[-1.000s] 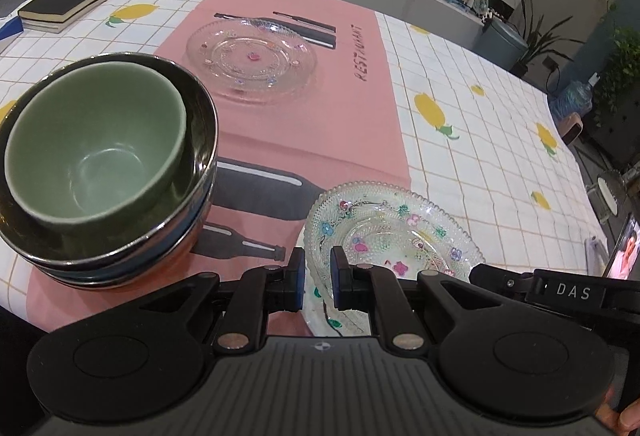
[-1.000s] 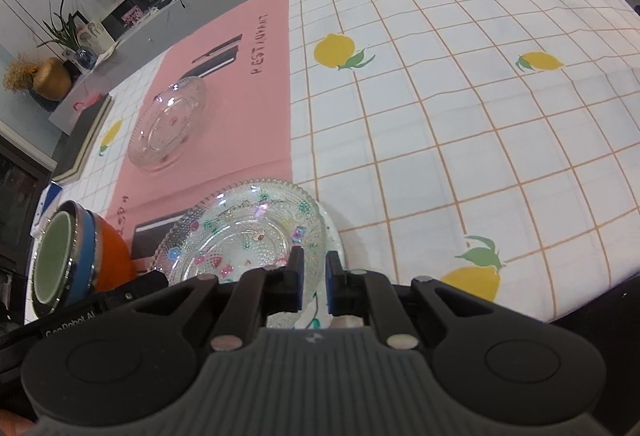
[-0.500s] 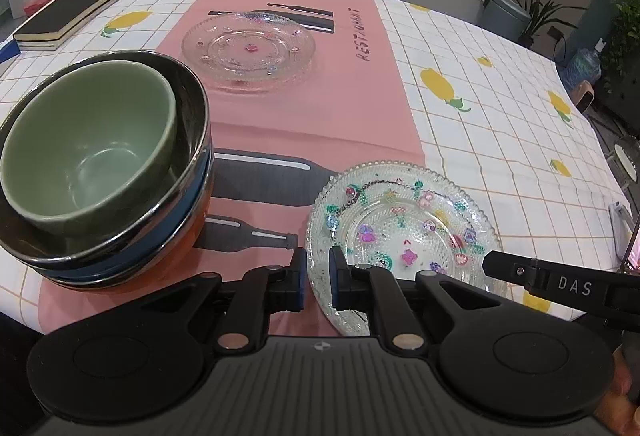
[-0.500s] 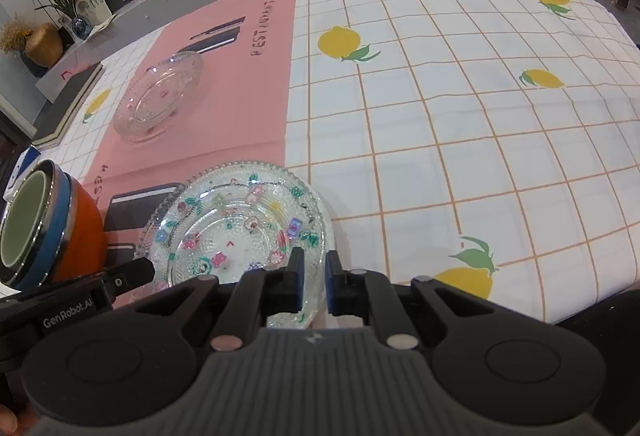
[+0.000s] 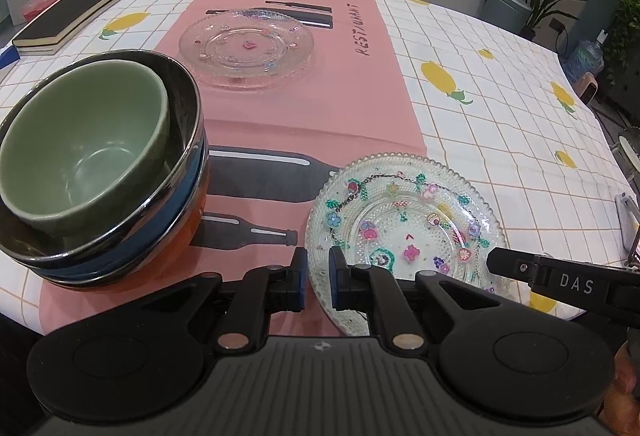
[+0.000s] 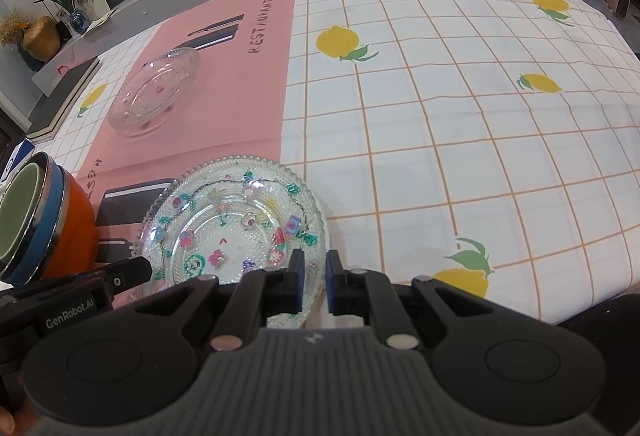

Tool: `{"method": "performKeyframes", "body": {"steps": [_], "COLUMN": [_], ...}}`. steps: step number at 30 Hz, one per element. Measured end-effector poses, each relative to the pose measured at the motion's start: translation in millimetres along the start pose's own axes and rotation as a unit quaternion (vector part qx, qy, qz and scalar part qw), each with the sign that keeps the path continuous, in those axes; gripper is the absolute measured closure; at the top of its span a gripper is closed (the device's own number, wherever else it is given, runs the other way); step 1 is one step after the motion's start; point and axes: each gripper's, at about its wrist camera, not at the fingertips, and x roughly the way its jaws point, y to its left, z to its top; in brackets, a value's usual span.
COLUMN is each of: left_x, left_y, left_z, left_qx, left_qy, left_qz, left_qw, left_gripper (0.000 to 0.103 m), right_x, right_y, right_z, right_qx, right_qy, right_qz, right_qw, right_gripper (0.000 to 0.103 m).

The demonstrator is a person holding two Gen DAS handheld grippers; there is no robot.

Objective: Organize plates and bowls
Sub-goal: 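Carry the glass plate with both grippers and lower it onto the white plate, then open both grippers and lift them off the stacked plates, then reach both grippers toward the remaining glass plate rim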

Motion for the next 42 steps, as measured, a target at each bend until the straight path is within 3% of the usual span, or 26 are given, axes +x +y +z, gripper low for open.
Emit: {"method": "performKeyframes", "body": {"steps": [8, 15, 18, 28, 39, 42], "left_x": [-6, -15, -18, -32, -38, -37], "left_y": [4, 3, 4, 13, 30, 36], "left_z": [2, 11, 18, 49, 97, 113], "left_qx": [-0.006, -0.004, -0.005, -0.003, 0.009, 0.013], "left_qy": [-0.008, -0.019, -0.019, -0.018, -0.017, -0.016], "left_qz": [0.001, 0.0, 0.0, -0.001, 0.01, 0.008], "left_qw": [1.0, 0.9998, 0.9998, 0.9998, 0.9998, 0.9998], "left_gripper": [0.09, 0.088, 0.088, 0.086, 0.08, 0.079], "right_x": [-5, -15, -20, -26, -24, -18], "right_y": [7, 13, 18, 38, 71, 80], "right_z": [0, 9, 15, 39, 69, 80], "right_qx": [-0.026, -0.048, -0.055, -0.085, -0.11, -0.121], "right_qy": [-0.014, -0.04, -0.052, -0.074, -0.11, -0.102], "right_qz": [-0.009, 0.002, -0.005, 0.0, 0.041, 0.051], "right_qw": [1.0, 0.998, 0.997, 0.994, 0.987, 0.986], "right_gripper": [0.083, 0.06, 0.044, 0.044, 0.044, 0.044]}}
